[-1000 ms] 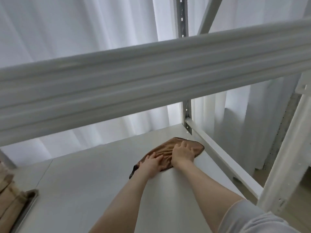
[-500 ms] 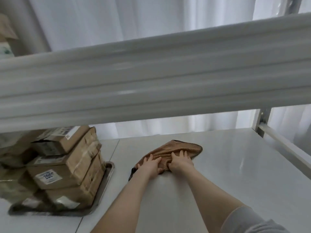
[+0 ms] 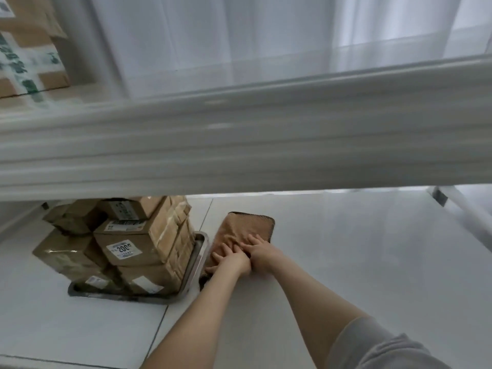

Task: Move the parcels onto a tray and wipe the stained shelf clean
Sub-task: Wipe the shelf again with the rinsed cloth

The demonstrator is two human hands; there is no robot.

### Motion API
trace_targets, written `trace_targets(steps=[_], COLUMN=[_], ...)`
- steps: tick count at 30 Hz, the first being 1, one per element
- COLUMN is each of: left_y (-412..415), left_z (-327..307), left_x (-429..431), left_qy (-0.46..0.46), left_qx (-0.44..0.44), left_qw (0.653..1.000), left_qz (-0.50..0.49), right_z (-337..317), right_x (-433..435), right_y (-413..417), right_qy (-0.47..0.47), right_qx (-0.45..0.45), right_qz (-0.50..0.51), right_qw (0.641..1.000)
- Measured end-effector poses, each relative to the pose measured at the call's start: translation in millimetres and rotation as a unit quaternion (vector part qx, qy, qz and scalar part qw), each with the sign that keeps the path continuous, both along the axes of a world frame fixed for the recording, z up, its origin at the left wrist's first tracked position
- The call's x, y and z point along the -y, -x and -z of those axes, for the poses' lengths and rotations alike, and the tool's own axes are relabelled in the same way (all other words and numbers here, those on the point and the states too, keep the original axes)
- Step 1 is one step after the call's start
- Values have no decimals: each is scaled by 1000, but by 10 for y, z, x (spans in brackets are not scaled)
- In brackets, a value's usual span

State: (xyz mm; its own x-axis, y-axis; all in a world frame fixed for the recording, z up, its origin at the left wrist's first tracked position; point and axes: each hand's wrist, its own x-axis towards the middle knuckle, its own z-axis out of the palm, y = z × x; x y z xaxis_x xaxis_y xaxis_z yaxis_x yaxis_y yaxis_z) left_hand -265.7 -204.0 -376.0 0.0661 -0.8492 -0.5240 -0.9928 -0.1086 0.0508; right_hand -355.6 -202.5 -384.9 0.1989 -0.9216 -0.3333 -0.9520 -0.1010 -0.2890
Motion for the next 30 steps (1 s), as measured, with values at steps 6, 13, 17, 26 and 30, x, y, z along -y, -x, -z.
trace_targets(steps=[6,13,17,26,30], left_y=[741,1962,2564,2701,2132], left_z=[-20,40,36,56,43], left_x=[-437,-1001,-1372,-1784,-1674], left_qy=[3,10,7,25,39], left_qx=[-62,-94,-99,-114,-104], left_qw=[993,968,954,931,949], left_qz=[99,233,284,345,296], right_z=[11,58,84,-79,-93], right_x=[-558,-1327,-1799,-2131,-1953], right_y=[886,2143,2747,2973,2524], right_qy=[3,-1,8,26,11], right_qx=[-21,-58,-59,-132,-90], right_qz=[103,246,343,458,419], right_qw=[994,968,938,878,904])
